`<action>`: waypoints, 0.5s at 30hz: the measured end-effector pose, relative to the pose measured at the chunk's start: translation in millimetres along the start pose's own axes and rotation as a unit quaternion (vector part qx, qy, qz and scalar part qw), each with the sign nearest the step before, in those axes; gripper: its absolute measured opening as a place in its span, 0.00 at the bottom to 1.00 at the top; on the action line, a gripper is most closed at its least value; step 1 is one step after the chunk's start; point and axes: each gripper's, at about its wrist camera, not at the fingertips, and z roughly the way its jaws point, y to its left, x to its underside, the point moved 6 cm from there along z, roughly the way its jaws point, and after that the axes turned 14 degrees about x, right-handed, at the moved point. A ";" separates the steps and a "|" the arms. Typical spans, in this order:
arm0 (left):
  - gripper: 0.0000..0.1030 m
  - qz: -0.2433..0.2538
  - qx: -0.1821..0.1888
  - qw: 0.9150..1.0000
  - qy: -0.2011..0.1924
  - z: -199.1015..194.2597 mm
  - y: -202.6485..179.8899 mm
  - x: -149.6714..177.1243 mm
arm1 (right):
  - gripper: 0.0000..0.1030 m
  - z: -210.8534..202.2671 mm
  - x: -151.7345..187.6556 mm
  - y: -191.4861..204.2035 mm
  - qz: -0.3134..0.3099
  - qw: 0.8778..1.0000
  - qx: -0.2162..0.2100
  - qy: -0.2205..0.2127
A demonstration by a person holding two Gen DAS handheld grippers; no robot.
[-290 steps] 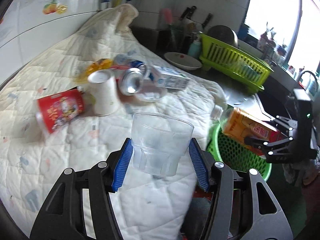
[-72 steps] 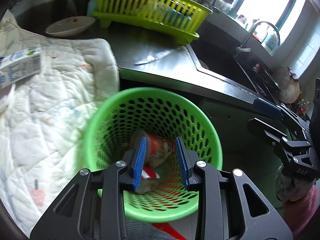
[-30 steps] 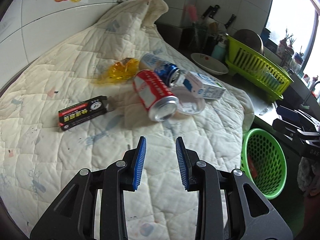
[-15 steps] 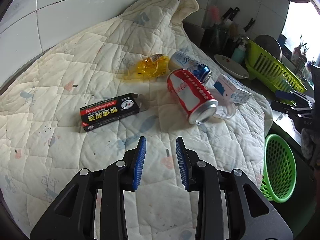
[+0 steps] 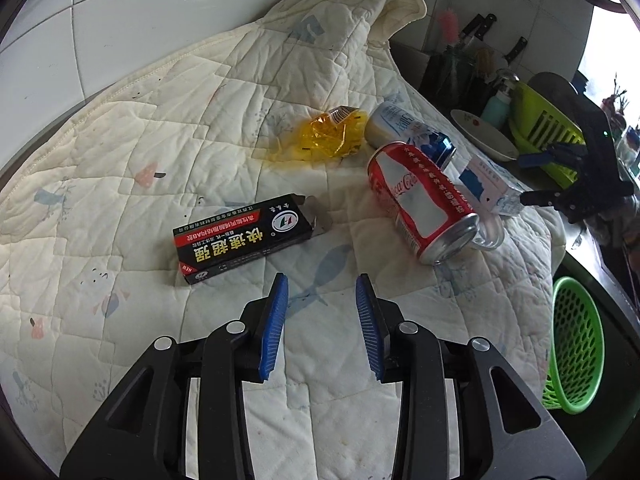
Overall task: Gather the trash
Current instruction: 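Grasp the white milk carton with the right tool while the left tool grasps the black glue box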
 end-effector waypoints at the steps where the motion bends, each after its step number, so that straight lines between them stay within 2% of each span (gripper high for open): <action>1: 0.34 -0.003 0.005 1.000 0.001 1.4 1.0 0.6 | 0.82 3.6 -2.5 2.4 -0.014 1.000 -0.006 0.001; 2: 0.34 -0.006 0.009 1.000 0.002 2.8 2.1 1.2 | 0.82 7.1 -4.3 4.3 -0.022 1.000 -0.020 0.005; 8: 0.34 -0.008 0.011 1.000 0.006 10.7 10.1 4.4 | 0.86 28.9 -15.0 17.0 -0.091 0.995 -0.038 0.017; 15: 0.34 -0.010 0.013 1.000 0.008 12.8 15.6 3.4 | 0.87 50.8 -15.3 27.2 -0.124 0.990 -0.054 0.041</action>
